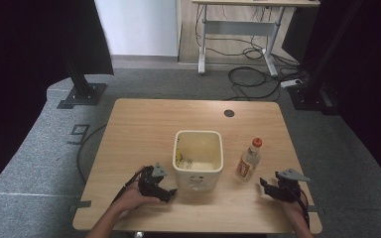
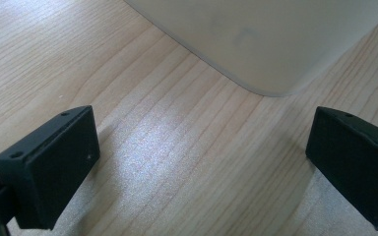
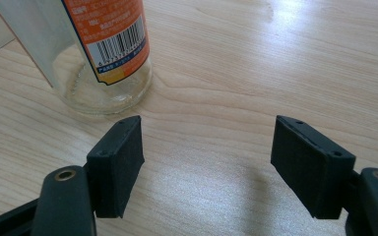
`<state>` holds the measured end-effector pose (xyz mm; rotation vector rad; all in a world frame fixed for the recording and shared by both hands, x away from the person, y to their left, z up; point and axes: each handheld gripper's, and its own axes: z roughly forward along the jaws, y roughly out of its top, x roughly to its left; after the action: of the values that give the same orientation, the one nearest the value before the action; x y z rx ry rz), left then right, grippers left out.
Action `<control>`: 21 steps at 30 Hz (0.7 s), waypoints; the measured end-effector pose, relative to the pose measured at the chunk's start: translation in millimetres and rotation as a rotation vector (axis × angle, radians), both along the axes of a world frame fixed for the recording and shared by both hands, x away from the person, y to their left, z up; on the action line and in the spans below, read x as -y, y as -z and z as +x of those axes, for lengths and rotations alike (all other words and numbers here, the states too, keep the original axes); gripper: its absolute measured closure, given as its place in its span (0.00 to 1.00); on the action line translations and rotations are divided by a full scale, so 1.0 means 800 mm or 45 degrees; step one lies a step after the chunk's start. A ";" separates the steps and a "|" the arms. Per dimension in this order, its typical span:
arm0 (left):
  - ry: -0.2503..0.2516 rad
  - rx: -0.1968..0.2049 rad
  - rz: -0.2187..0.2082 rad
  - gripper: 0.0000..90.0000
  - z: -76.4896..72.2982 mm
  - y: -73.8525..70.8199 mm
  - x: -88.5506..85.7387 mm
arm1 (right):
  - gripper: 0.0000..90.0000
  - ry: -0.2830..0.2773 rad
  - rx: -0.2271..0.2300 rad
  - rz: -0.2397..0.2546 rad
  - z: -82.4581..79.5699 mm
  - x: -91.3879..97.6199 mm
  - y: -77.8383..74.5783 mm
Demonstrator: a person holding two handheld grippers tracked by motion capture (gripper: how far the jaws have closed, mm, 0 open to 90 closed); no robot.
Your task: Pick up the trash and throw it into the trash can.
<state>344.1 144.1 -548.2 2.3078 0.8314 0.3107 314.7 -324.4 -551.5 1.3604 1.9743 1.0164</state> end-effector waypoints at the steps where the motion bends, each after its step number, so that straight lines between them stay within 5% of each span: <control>1: 0.000 0.000 0.000 0.00 0.000 0.000 0.000 | 0.31 0.001 -0.003 0.000 0.000 0.000 0.000; 21: 0.001 0.000 0.000 0.00 0.000 0.000 0.000 | 0.31 -0.011 -0.010 -0.013 0.001 -0.002 0.000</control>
<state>344.1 144.0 -548.1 2.3082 0.8307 0.3110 315.3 -323.1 -551.7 1.3536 1.9900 1.0050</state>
